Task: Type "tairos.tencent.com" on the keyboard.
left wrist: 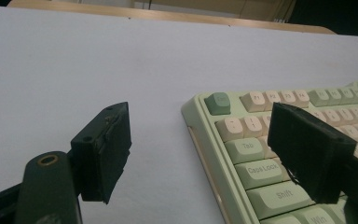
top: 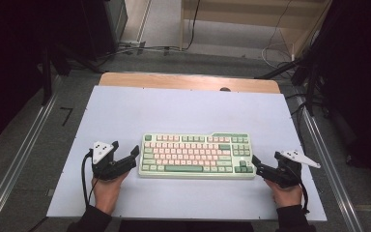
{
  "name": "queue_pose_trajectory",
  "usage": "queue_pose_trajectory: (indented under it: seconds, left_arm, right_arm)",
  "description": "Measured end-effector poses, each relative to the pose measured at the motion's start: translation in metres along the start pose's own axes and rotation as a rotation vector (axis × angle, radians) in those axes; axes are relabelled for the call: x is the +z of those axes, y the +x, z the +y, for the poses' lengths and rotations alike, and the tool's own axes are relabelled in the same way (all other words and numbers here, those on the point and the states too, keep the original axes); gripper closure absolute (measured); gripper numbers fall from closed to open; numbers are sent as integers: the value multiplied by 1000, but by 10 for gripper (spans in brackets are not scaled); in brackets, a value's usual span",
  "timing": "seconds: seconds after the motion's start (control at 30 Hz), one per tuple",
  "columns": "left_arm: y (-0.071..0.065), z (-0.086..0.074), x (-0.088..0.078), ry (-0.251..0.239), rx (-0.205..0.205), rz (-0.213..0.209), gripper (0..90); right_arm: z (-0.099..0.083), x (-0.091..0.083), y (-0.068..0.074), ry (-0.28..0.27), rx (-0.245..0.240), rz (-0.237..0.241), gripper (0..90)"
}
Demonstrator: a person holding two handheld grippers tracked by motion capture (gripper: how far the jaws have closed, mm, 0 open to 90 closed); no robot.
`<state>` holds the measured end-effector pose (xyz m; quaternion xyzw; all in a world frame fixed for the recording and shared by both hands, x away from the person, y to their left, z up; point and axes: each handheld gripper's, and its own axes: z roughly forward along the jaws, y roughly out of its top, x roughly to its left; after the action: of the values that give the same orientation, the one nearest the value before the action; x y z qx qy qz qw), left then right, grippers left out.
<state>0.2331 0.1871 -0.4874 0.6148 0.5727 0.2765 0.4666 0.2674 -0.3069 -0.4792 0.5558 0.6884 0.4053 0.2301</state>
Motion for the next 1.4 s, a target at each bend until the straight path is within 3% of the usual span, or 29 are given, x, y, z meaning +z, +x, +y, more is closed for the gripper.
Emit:
queue_pose_trajectory:
  seconds: [0.73,1.17,1.4]
  left_arm:
    - [-2,2,2,7,-9,-30,237]
    - [-12,5,12,20,14,-92,282]
    - [-25,6,22,31,43,-126,299]
  right_arm:
    - [-1,0,1,5,-8,-5,76]
    - [-6,-7,-4,4,3,-26,76]
    - [-9,-12,-8,4,12,-43,76]
